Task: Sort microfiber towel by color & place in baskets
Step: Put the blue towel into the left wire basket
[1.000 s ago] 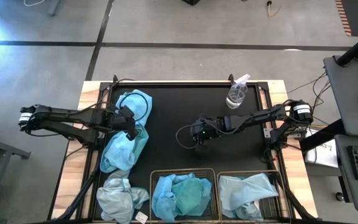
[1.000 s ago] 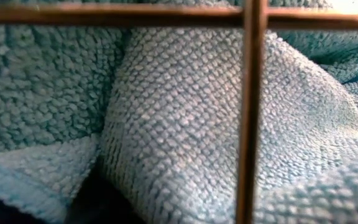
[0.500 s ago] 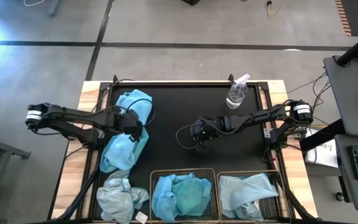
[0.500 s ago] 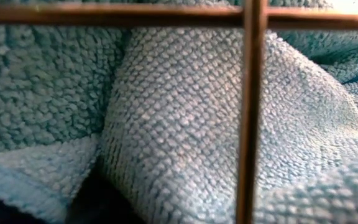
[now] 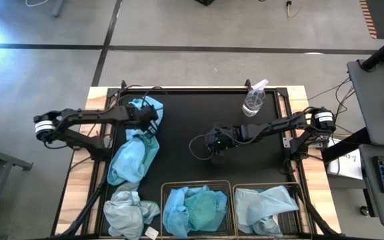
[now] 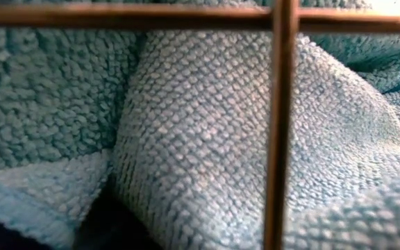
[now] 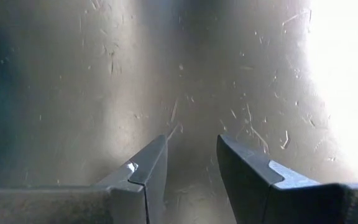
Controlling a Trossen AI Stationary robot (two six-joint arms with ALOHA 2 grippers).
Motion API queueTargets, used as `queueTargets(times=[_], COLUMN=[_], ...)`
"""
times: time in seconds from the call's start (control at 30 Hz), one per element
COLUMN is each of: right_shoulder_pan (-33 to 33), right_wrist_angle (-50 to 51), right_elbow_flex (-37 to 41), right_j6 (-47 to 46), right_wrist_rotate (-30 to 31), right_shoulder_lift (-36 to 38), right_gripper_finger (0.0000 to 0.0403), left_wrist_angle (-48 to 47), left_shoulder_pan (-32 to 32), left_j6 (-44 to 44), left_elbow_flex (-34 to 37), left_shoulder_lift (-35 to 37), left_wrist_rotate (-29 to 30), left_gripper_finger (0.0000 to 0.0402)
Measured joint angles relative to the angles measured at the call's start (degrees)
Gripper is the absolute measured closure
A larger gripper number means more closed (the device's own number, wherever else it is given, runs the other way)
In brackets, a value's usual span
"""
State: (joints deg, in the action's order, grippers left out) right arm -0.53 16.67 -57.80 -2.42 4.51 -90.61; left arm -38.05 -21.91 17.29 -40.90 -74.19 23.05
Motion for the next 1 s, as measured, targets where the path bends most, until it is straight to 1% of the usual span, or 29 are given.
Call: queueTargets(times=[0.07, 0.1, 0.37, 0.8, 0.9, 1.0], right_shoulder_pan=[0.01, 0.02, 0.02, 0.02, 0.02, 0.02], right_wrist_angle=[0.2, 0.39, 1.28, 1.42, 1.44, 1.45], right_elbow_flex=[0.24, 0.3, 0.35, 0.35, 0.35, 0.35], right_j6=[-0.13, -0.13, -0.59, -0.57, -0.57, -0.58], right_wrist_rotate=[-0.02, 0.0, -0.02, -0.02, -0.02, -0.03], right_shoulder_lift=[0.0, 0.0, -0.02, -0.02, -0.02, -0.02], right_gripper_finger=[0.0268, 0.0268, 0.0268, 0.0268, 0.0268, 0.0268], left_wrist_angle=[3.52, 4.15, 4.62, 7.11, 7.22, 7.63], left_shoulder_pan=[-1.08, -1.34, -1.62, -1.59, -1.59, -1.62], left_j6=[-1.83, -2.05, -1.82, -1.82, -1.82, -1.8], left_elbow_flex=[0.54, 0.56, 0.56, 0.3, 0.28, 0.3], left_shoulder_lift=[-1.11, -1.75, -6.38, -13.87, -14.63, -14.69], left_wrist_rotate=[-3.04, -3.55, -3.57, -3.93, -3.83, -3.85], left_gripper_finger=[0.0318, 0.0318, 0.0312, 0.0254, 0.0247, 0.0248])
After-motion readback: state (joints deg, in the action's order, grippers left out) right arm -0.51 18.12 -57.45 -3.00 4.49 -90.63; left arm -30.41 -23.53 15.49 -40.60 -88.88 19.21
